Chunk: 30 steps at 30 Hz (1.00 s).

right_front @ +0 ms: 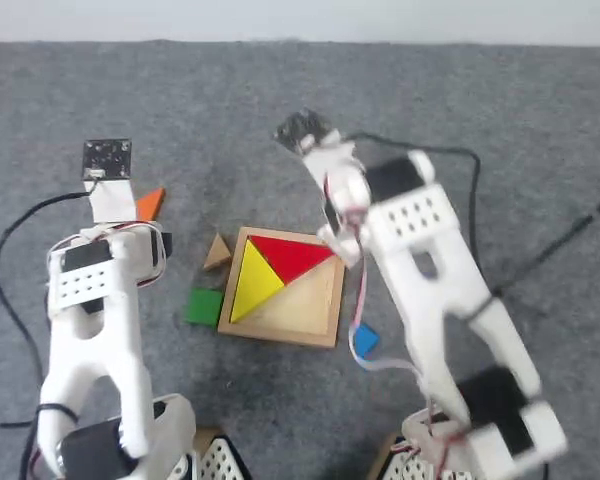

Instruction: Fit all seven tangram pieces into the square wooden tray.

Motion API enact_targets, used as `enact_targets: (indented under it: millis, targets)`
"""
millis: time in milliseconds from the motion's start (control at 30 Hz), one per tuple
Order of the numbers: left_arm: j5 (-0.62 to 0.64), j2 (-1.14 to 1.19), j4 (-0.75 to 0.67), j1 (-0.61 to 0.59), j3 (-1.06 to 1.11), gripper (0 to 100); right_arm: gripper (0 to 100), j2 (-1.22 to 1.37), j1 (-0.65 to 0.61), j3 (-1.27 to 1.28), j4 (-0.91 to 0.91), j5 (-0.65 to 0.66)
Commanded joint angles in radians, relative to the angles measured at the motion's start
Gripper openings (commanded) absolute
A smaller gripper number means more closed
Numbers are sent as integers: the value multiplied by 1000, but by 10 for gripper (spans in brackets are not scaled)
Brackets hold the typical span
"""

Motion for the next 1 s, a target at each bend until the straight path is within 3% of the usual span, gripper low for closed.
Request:
enact_targets:
  millis: [0,267,400,533,733,867,967]
  targets:
    - [9,-37,6,2,-81,202,8,-242,12,311,-188,15]
    - [-147,60,12,-3,-217,203,8,-300,24,575,-446,-80]
    - [-152,334,44,0,-397,203,8,-300,53,614,-515,-86]
    - [-152,629,201,0,-679,203,8,-302,84,651,-559,-86]
    - [-152,884,419,-6,-1009,203,8,-341,150,634,-510,-78]
    - [-153,921,468,-6,-1061,203,9,-395,156,614,-348,-72]
    - [-152,914,477,-8,-1058,203,17,-409,125,661,-282,37]
